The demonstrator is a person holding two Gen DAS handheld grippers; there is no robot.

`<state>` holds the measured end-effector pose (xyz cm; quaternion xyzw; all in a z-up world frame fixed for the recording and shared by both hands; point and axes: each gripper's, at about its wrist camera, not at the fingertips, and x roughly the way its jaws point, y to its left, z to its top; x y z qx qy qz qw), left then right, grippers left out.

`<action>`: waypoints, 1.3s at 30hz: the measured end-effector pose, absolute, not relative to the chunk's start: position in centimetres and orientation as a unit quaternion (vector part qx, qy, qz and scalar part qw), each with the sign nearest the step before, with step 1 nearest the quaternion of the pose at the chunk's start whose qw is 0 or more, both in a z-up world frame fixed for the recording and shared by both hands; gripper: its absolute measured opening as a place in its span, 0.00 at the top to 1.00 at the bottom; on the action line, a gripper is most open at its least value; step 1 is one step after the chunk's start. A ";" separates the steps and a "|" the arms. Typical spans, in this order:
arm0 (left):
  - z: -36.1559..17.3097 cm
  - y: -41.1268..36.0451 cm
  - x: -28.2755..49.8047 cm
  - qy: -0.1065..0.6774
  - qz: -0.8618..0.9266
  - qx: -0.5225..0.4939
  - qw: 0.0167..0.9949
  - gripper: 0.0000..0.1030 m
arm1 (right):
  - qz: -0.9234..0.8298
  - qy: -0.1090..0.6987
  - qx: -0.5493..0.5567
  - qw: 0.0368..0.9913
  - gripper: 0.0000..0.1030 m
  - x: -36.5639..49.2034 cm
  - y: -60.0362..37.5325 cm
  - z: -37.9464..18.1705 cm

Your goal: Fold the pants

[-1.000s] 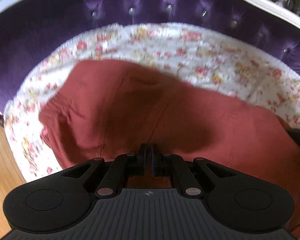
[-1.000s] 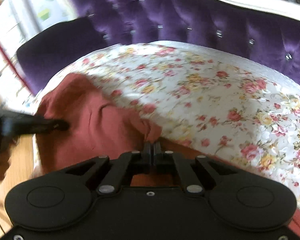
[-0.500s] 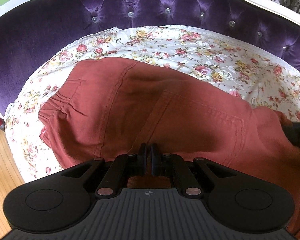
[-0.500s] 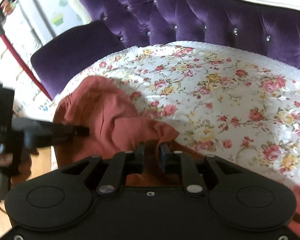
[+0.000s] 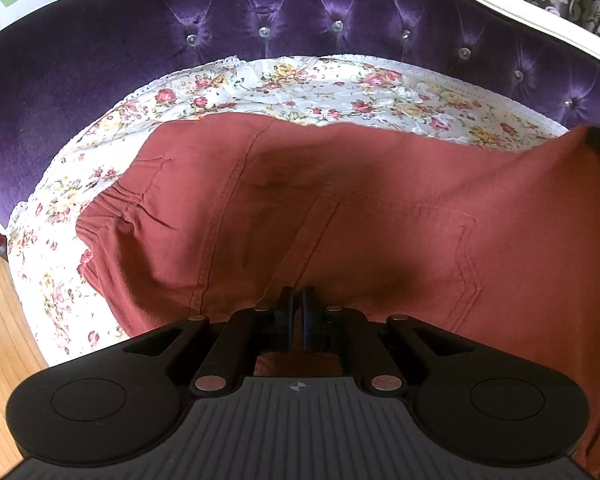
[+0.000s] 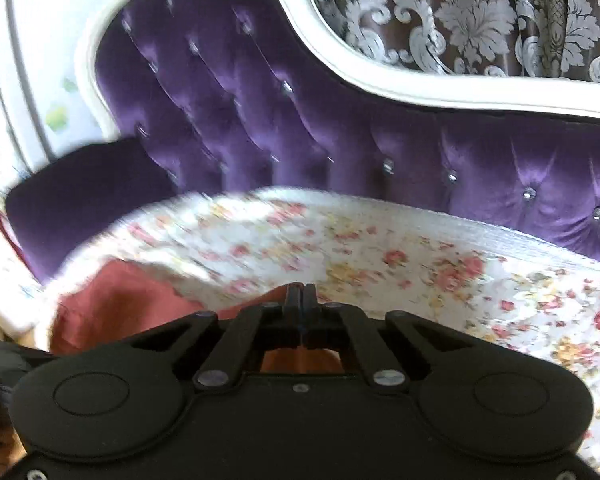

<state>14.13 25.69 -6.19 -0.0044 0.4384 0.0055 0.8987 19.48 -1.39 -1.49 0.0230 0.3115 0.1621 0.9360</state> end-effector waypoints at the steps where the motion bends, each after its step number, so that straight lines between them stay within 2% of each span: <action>1: -6.2 25.7 14.1 0.438 0.006 -0.004 0.899 0.95 | 0.151 0.318 0.002 0.936 0.96 19.7 -0.8 -2.4; 6: -6.1 26.0 14.0 0.439 0.002 -0.011 0.898 0.95 | 0.140 0.396 -0.034 0.907 0.95 21.4 -0.2 -6.4; 9: -6.0 26.3 14.0 0.443 -0.004 -0.014 0.896 0.95 | 0.141 0.392 0.006 0.909 0.82 20.7 -2.0 -5.6; 13: -5.9 26.6 13.9 0.449 -0.012 -0.016 0.893 0.95 | 0.161 0.381 0.040 0.910 0.78 20.3 -3.0 -3.5; 14: -5.9 26.6 13.8 0.450 -0.013 -0.014 0.893 0.95 | 0.167 0.382 0.040 0.908 0.74 20.6 -2.8 -3.3; 16: -5.9 26.6 13.6 0.451 -0.013 -0.011 0.893 0.95 | 0.173 0.389 0.041 0.904 0.55 21.8 -2.3 -3.5; 17: -5.9 26.6 13.5 0.450 -0.012 -0.011 0.893 0.94 | 0.176 0.395 0.041 0.901 0.54 22.3 -2.0 -3.8; 19: -5.9 26.8 13.3 0.450 -0.012 -0.012 0.893 0.94 | 0.181 0.418 0.044 0.889 0.55 23.2 -1.4 -4.9; 20: -5.9 26.9 13.2 0.451 -0.011 -0.014 0.892 0.94 | 0.187 0.431 0.044 0.882 0.61 23.3 -1.1 -5.5; 21: -5.8 27.0 13.2 0.452 -0.011 -0.015 0.892 0.94 | 0.202 0.445 0.042 0.872 0.91 23.1 -0.8 -6.0; 24: -5.8 27.1 13.2 0.454 -0.011 -0.017 0.891 0.95 | 0.218 0.437 -0.004 0.873 0.90 20.7 0.1 -6.3; 27: -5.7 27.0 13.1 0.455 -0.009 -0.013 0.890 0.95 | 0.199 0.407 -0.008 0.891 0.84 18.9 -0.4 -5.2; 29: -5.5 26.7 13.0 0.457 -0.005 -0.006 0.890 0.95 | 0.178 0.391 0.014 0.903 0.75 18.1 -1.6 -3.9; 30: -5.3 26.5 12.8 0.456 -0.004 -0.002 0.890 0.95 | 0.171 0.387 0.032 0.906 0.67 17.6 -2.4 -3.3; 31: -5.2 26.3 12.7 0.455 -0.004 -0.001 0.890 0.95 | 0.170 0.386 0.048 0.906 0.65 17.0 -3.1 -2.7; 34: -5.0 25.9 12.2 0.456 -0.011 -0.005 0.890 0.95 | 0.191 0.396 0.074 0.895 0.65 14.8 -4.5 -1.8; 39: -5.4 25.1 11.7 0.462 -0.014 -0.001 0.887 0.95 | 0.229 0.418 0.039 0.878 0.65 9.5 -3.5 -2.4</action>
